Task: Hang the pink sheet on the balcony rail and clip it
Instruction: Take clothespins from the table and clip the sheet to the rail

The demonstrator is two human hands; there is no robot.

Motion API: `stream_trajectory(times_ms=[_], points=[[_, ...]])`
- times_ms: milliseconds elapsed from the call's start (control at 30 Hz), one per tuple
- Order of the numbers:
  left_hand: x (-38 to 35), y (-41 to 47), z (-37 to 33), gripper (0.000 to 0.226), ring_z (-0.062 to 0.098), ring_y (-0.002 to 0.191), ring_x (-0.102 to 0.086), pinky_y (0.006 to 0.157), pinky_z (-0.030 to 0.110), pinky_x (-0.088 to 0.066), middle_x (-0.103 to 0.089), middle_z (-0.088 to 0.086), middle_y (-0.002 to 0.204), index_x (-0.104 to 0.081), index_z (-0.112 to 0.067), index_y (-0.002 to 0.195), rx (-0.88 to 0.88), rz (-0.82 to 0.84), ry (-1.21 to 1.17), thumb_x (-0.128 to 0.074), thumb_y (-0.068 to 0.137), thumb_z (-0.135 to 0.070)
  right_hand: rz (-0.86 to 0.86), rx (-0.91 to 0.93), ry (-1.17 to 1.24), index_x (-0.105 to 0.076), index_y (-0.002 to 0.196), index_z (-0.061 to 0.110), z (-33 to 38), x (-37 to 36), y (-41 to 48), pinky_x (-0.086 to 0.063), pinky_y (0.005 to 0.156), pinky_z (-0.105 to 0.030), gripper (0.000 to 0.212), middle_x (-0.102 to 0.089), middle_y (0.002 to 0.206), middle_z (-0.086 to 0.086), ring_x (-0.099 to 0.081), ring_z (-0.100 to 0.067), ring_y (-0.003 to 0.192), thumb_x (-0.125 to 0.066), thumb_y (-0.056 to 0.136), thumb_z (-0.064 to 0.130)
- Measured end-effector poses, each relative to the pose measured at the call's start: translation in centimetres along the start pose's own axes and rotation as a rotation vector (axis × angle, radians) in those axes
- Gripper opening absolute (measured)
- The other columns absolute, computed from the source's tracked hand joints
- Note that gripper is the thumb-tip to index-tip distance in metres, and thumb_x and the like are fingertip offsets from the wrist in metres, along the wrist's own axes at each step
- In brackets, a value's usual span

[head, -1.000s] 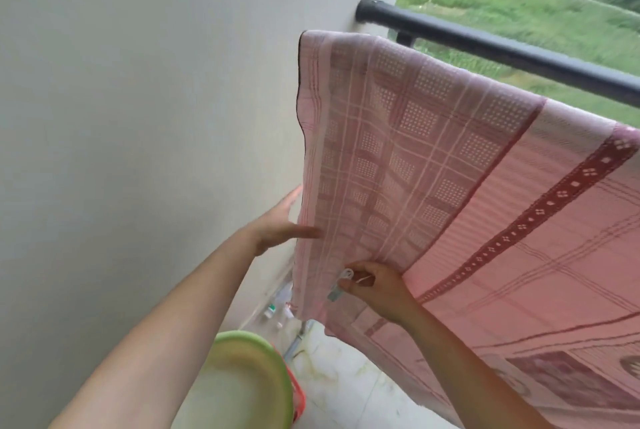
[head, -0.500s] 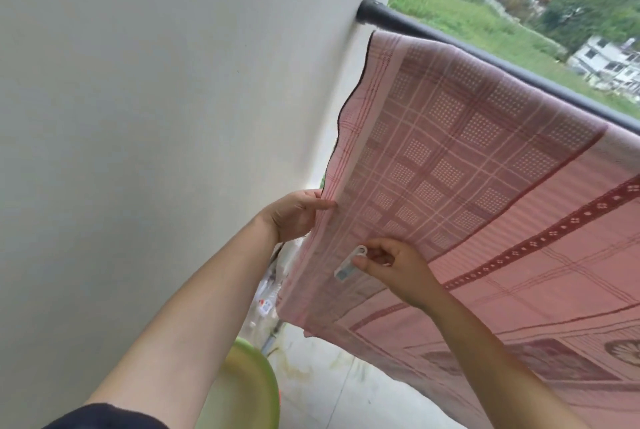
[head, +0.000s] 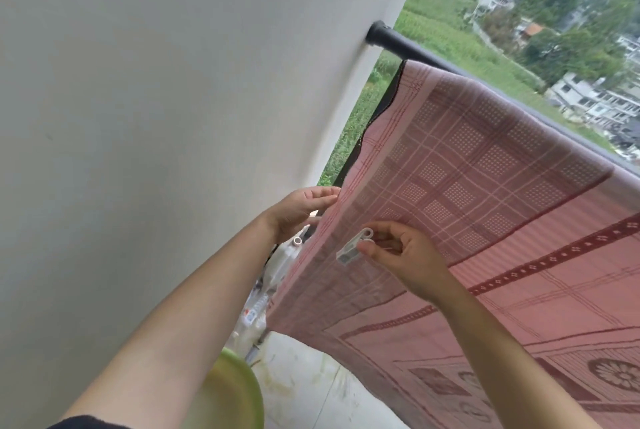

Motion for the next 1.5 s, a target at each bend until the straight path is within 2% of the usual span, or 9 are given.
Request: stream_trajectory(times_ms=[100,200,367,567,700,933,1033,1200,1500], points=[[-2.3,0.6,0.5,0.041,0.015,0.127,-0.050,0.094,0.032,-0.047,-0.056,0.001,0.137,-0.055,-0.016,0.135,0.076,0.159,0.020,-0.043,0.102,-0.035,-0.004,-0.007,-0.012,-0.072,0.103,0.030,0.0,-0.1,0.2,-0.058,0.083,-0.029,0.031,-0.075,0.098,0.009,-0.071,-0.010,0.093,-0.078,0.076,0.045],[-2.3,1.3,1.4,0.037,0.018,0.093,-0.067,0.074,0.028,-0.055,-0.071,0.009,0.102,-0.064,0.002,0.116,0.064,0.111,-0.190,-0.056,0.094,-0.027,-0.018,-0.013,-0.015,-0.072,0.105,0.027,-0.1,0.0,0.2,-0.058,0.082,-0.027,0.034,-0.075,0.098,0.008,-0.071,-0.010,0.092,-0.078,0.076,0.044],[-1.0,2.0,1.8,0.029,0.017,0.083,-0.067,0.082,0.039,-0.053,-0.073,0.005,0.088,-0.076,-0.009,0.097,-0.031,-0.052,-0.175,-0.074,0.080,-0.033,-0.022,-0.024,-0.018,-0.072,0.104,0.028,-0.1,0.8,0.1,-0.057,0.080,-0.024,0.036,-0.075,0.098,0.009,-0.070,-0.008,0.092,-0.077,0.074,0.048],[0.5,0.5,1.1,0.038,0.023,0.092,-0.067,0.074,0.032,-0.055,-0.071,0.016,0.102,-0.069,0.003,0.110,-0.121,-0.157,-0.170,-0.068,0.087,-0.028,0.063,0.018,-0.075,-0.072,0.107,0.034,3.3,1.1,-0.1,-0.058,0.082,-0.024,0.047,-0.074,0.098,0.013,-0.071,-0.007,0.093,-0.077,0.067,0.057],[0.3,-0.2,0.8,0.041,0.040,0.098,-0.055,0.090,0.054,-0.043,-0.060,0.037,0.114,-0.068,0.003,0.110,-0.097,-0.158,-0.119,-0.074,0.082,-0.027,0.070,0.120,-0.110,-0.067,0.109,0.034,8.9,0.7,0.1,-0.056,0.076,-0.016,0.049,-0.075,0.094,0.014,-0.072,-0.004,0.085,-0.083,0.064,0.046],[0.2,-1.3,-0.3,0.032,0.030,0.091,-0.064,0.082,0.038,-0.057,-0.065,0.029,0.109,-0.063,0.012,0.112,-0.172,-0.297,-0.072,-0.066,0.091,-0.011,0.038,0.505,-0.599,-0.079,0.096,0.020,22.3,-1.8,4.8,-0.055,0.067,-0.012,0.032,-0.074,0.079,0.011,-0.068,0.005,0.070,-0.084,0.073,0.042],[0.0,-1.7,-0.3,0.030,0.035,0.099,-0.064,0.097,0.048,-0.051,-0.068,0.025,0.110,-0.068,0.006,0.111,-0.183,-0.354,-0.032,-0.067,0.090,-0.016,0.125,0.393,-0.828,-0.080,0.091,0.017,22.9,-3.1,8.4,-0.059,0.070,-0.024,0.025,-0.074,0.080,0.006,-0.069,-0.003,0.069,-0.089,0.071,0.029],[0.2,-2.4,-0.2,0.023,0.031,0.091,-0.069,0.091,0.050,-0.055,-0.074,0.015,0.098,-0.075,-0.006,0.101,-0.199,-0.395,0.024,-0.071,0.088,-0.024,0.304,0.196,-1.132,-0.079,0.089,0.018,19.2,-5.4,11.0,-0.062,0.073,-0.034,0.023,-0.075,0.088,0.005,-0.072,-0.012,0.076,-0.090,0.069,0.022],[-0.2,-3.5,-1.1,0.022,0.026,0.085,-0.070,0.083,0.038,-0.058,-0.074,0.016,0.097,-0.074,-0.002,0.104,-0.216,-0.416,0.085,-0.067,0.091,-0.018,0.373,0.096,-1.199,-0.077,0.101,0.018,16.4,-5.7,12.1,-0.061,0.079,-0.035,0.027,-0.074,0.102,0.004,-0.070,-0.013,0.080,-0.084,0.077,0.028]])
Point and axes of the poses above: each hand's wrist, its own y-axis towards the middle knuckle, its own x-axis out of the back of the hand, z = x × y, the point moved 7 cm from there along y, towards the middle knuckle
